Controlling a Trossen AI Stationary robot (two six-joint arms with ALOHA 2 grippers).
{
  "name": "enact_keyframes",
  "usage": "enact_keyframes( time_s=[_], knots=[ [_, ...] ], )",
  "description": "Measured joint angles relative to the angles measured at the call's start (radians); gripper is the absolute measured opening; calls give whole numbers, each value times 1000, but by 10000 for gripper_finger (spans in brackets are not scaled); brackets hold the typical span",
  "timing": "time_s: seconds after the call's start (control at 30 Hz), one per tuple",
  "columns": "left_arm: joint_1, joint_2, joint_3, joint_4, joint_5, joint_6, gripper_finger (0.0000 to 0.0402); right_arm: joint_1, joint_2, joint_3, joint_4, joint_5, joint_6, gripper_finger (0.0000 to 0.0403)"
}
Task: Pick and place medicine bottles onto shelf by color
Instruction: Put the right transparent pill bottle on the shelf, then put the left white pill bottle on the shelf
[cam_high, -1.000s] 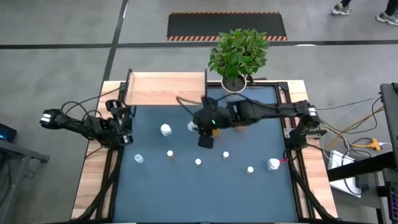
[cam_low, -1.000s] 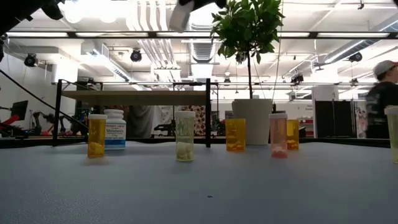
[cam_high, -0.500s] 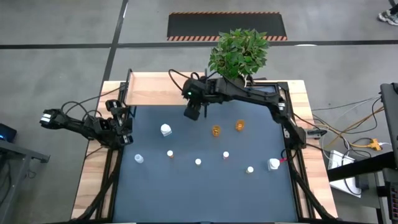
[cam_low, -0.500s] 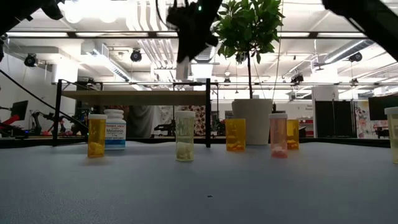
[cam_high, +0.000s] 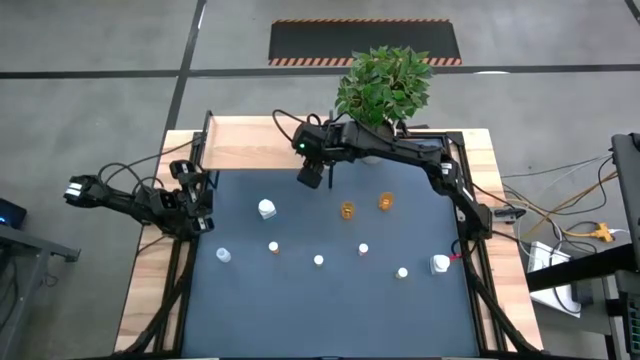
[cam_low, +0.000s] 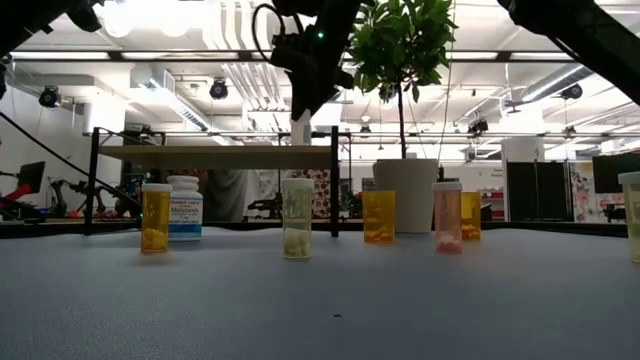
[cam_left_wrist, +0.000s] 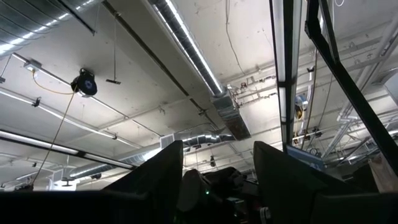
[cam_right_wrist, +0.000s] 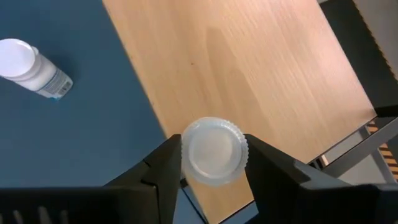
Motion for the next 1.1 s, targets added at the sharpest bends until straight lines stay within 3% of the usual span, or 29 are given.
enact_keyframes(
  time_s=[0.33,0.87,1.1],
  knots=[
    [0,0,0,0,0,0,180,-8,0,-1,11,6,-12,213],
    [0,0,0,0,0,0,180,-6,-44,0,53,18,-55,215],
    [0,0,0,1,0,0,180,74,-138,0,15,9,-97,215]
  ],
)
